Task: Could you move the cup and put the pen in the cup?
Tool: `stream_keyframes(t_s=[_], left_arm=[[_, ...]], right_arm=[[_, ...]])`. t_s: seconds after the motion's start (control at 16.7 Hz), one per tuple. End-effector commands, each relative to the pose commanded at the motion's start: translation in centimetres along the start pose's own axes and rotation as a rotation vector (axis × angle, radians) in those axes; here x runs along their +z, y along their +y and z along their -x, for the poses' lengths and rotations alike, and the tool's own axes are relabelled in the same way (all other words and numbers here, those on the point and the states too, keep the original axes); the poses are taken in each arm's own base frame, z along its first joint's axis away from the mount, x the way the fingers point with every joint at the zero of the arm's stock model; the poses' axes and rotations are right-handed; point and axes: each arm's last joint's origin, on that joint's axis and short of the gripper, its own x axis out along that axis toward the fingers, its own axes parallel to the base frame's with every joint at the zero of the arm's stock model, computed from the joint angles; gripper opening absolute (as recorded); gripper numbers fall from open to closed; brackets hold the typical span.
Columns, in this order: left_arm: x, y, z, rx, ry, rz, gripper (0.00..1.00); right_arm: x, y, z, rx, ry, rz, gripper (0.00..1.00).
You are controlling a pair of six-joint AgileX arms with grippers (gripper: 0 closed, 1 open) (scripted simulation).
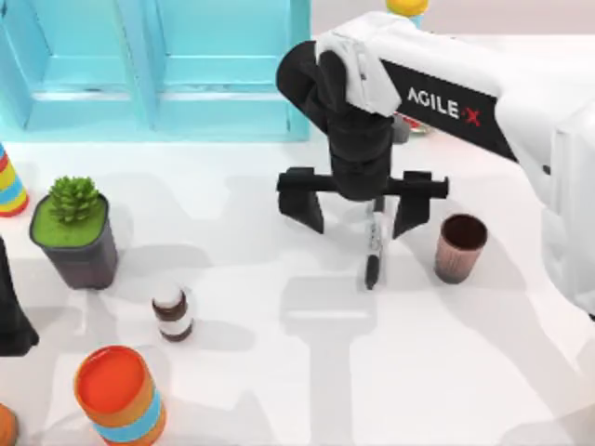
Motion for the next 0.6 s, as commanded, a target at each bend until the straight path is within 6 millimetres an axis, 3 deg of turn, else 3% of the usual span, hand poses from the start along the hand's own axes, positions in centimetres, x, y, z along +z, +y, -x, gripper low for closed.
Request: stream_keyframes(t_s=[0.42,0.6], left_arm=[[0.00,0.00,0.00,0.000,0.000,0.000,1.00],[0.00,0.00,0.00,0.000,0.000,0.000,1.00]], right_arm=[[0.00,0.00,0.00,0.000,0.000,0.000,0.02],[0.00,0.00,0.00,0.000,0.000,0.000,0.00]])
